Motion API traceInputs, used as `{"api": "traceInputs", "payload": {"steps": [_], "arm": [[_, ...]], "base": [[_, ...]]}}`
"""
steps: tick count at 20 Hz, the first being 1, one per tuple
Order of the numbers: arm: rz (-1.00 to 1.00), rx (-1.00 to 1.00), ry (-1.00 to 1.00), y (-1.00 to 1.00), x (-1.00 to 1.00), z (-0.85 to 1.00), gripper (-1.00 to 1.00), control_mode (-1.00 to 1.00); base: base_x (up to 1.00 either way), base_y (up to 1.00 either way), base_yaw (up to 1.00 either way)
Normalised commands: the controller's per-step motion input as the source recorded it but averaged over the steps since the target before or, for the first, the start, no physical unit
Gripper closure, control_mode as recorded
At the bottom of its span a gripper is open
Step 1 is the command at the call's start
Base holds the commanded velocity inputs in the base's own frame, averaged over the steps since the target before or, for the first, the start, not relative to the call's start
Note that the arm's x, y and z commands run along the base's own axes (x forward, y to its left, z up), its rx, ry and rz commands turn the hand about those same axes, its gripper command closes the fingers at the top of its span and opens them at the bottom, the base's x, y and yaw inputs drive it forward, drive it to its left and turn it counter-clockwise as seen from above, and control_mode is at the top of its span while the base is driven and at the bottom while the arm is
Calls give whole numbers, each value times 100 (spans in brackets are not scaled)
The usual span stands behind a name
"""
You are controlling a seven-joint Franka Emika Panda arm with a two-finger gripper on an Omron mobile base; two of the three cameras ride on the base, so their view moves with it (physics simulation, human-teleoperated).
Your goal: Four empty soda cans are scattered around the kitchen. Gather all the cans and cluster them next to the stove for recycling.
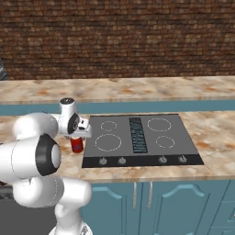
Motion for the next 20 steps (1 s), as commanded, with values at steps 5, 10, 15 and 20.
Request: {"api": "traceInputs", "payload": {"steps": [5, 10, 15, 20], "arm": [[0, 0, 0, 0, -52, 48, -100, -100], [0, 0, 0, 0, -75, 33, -100, -100], [-1, 0, -5, -1, -100, 18, -100, -100], [-1, 0, -3, -24, -85, 29, -100, -100]], "base": [[0, 0, 0], [0, 0, 0], [0, 0, 0], [0, 0, 0]]}}
